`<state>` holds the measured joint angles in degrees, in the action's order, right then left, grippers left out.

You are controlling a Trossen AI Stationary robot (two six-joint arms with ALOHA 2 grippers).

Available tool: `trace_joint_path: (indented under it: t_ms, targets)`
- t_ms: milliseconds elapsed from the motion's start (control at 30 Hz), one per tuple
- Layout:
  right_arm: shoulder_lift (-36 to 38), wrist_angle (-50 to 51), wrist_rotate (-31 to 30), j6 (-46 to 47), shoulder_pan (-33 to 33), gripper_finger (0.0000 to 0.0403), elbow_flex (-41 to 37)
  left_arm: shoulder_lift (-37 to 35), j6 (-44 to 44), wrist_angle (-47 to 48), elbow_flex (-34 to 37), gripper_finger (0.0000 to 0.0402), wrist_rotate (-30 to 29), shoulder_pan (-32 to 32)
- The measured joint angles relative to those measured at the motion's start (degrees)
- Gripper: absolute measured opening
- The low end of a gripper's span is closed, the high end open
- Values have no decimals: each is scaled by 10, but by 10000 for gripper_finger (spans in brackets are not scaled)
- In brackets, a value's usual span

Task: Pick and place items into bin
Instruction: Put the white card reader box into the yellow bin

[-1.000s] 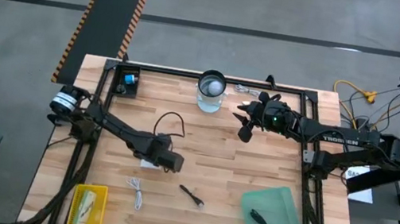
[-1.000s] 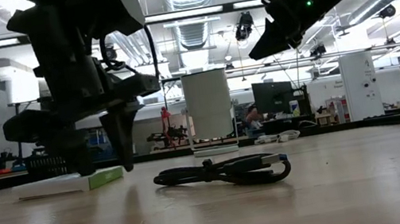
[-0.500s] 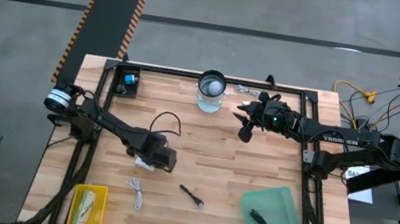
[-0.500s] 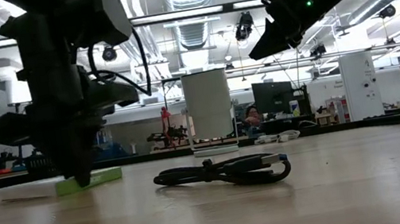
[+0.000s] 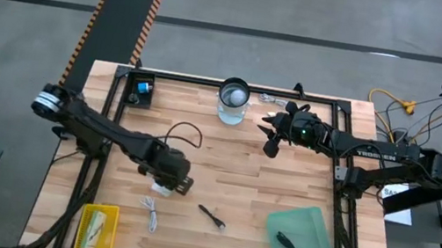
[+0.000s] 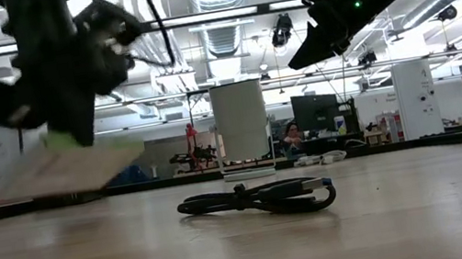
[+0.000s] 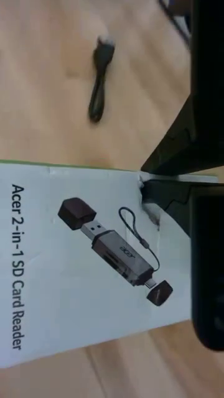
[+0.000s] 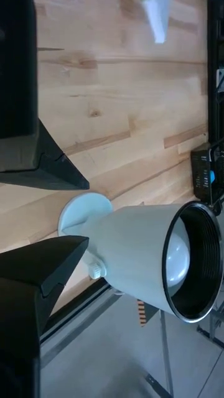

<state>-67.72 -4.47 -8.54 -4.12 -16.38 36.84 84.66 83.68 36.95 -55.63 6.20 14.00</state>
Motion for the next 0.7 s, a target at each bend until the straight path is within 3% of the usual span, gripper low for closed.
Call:
trace_joint_path:
  t_ms: [233,433,567,700]
  targets:
    - [0,0,0,0,0,117,0,-85,9,0,-48,0,-11,38]
    - [0,1,0,7,0,109,0,-129,15,-2,-76,0,-77,121]
    - [0,2,0,7,0,110,0,-131,85,1,-79,0,-136,186]
    - [0,1,0,7,0,111,0,-126,217,36,-74,0,-148,246]
